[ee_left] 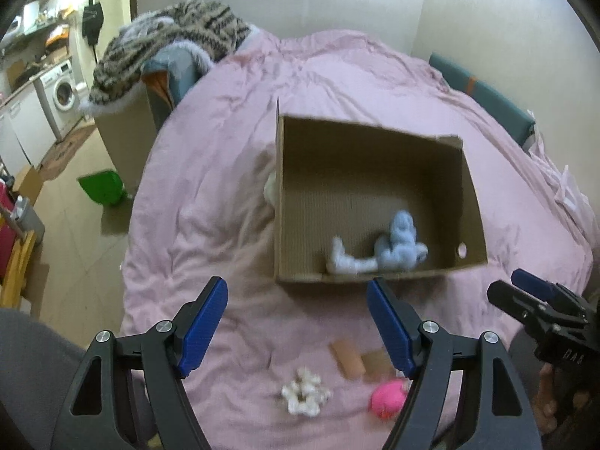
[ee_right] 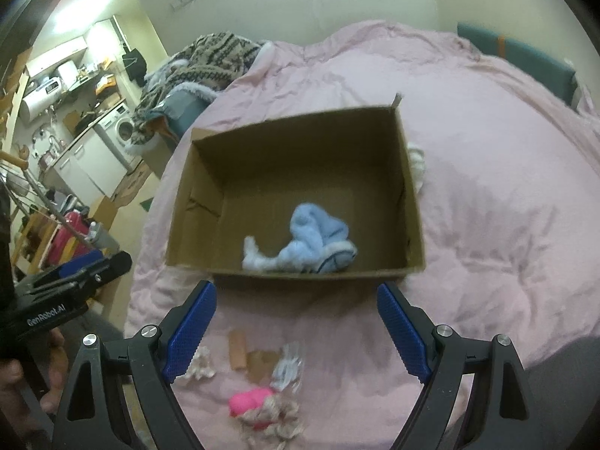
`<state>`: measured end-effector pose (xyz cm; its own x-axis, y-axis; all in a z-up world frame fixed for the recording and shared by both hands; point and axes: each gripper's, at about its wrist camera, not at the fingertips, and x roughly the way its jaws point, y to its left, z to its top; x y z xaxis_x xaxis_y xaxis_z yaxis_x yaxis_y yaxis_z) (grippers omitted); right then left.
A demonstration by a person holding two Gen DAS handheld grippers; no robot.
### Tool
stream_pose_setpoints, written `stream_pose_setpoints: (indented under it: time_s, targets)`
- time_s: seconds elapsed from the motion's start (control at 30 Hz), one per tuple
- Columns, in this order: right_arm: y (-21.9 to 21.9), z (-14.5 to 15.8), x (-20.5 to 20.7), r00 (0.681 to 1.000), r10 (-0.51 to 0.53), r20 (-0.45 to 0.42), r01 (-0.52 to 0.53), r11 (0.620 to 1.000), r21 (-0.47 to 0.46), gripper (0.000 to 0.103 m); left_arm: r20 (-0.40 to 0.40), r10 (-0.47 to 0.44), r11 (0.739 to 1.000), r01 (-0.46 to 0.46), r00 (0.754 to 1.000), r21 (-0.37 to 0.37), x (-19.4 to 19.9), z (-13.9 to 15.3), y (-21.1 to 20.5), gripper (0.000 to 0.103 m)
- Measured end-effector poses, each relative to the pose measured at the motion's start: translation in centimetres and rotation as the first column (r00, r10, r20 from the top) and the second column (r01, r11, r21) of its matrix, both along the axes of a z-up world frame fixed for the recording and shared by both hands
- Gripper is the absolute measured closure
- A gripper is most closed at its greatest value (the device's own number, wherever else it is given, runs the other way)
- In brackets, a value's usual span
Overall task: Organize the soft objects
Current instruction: 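Withdraw both tools from the box toward the remaining items, then grasp the white lace scrunchie with the left tool while the right grasps the grey scrunchie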
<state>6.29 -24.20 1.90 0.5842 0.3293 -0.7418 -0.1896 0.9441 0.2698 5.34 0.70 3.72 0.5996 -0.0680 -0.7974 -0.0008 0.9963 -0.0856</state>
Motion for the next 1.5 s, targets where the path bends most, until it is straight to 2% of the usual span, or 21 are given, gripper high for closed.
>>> stream_pose_setpoints:
  time_s: [0.17,0.3,0.53,0.63,0.73,0.9,1.03,1.13,1.2,1.27,1.3,1.4,1.5]
  targets:
    - [0.1,-1.1,-0.7,0.998,0.005,-0.057,-0.003,1.000,0.027,0.010,-0.052,0.021,0.999,-0.022,0.998,-0.025,-1.1,-1.3,0.7,0.029]
    - [0.2,-2.0,-0.9,0.997,-0.008,-0.078,0.010,1.000,0.022,0.010,-0.098,0.038,0.999,-0.039,0.994,-0.015,-0.8,-2.6,1.2,0.029]
    - [-0.5,-3.8,0.0,0.988,-0.063,-0.139,0.068,0.997,0.033,0.010,-0.232,0.079,0.994,-0.093,0.970,-0.051,0.3,-5.3,2.5,0.029]
    - [-0.3,-4.2,0.5,0.986,-0.069,-0.151,0.073,0.997,0.020,0.011,-0.331,0.071,0.993,-0.099,0.941,-0.068,0.8,-7.5,2.7,0.029]
    - [0.1,-4.5,0.6,0.985,-0.070,-0.156,0.070,0.998,-0.006,0.011,-0.434,0.028,0.993,-0.075,0.900,-0.091,1.1,-9.7,1.9,0.029]
    - [-0.1,-4.8,0.8,0.981,-0.065,-0.182,0.068,0.998,0.012,0.011,-0.532,-0.043,0.997,-0.001,0.845,-0.081,1.4,-12.5,-0.3,0.030]
    - [-0.3,-5.0,0.9,0.979,-0.060,-0.196,0.068,0.997,0.033,0.011,-0.557,-0.061,0.998,0.037,0.828,-0.055,1.6,-13.6,-1.6,0.044]
    - [-0.2,-5.1,0.9,0.978,-0.055,-0.199,0.064,0.997,0.040,0.011,-0.572,-0.062,0.998,0.044,0.818,-0.045,1.5,-14.3,-1.9,0.062]
    - [-0.2,-5.2,0.9,0.977,-0.048,-0.207,0.059,0.997,0.049,0.011,-0.573,-0.057,0.998,0.039,0.818,-0.044,1.5,-14.4,-1.9,0.072]
    - [-0.2,-5.6,1.0,0.971,-0.032,-0.235,0.050,0.996,0.070,0.011,-0.558,-0.049,0.999,0.038,0.829,-0.032,1.5,-14.1,-1.9,0.083]
    - [-0.1,-6.0,1.1,0.964,-0.023,-0.264,0.046,0.996,0.082,0.011,-0.548,-0.050,0.999,0.043,0.835,-0.025,1.5,-13.8,-1.9,0.085]
    - [0.2,-7.4,0.8,0.928,0.008,-0.373,0.032,0.994,0.101,0.011,-0.481,-0.055,0.998,0.053,0.875,-0.017,1.4,-11.9,-1.9,0.086]
    - [0.7,-8.7,0.2,0.876,0.044,-0.480,0.014,0.993,0.117,0.011,-0.426,-0.036,0.999,0.021,0.904,-0.039,1.3,-10.5,-1.3,0.086]
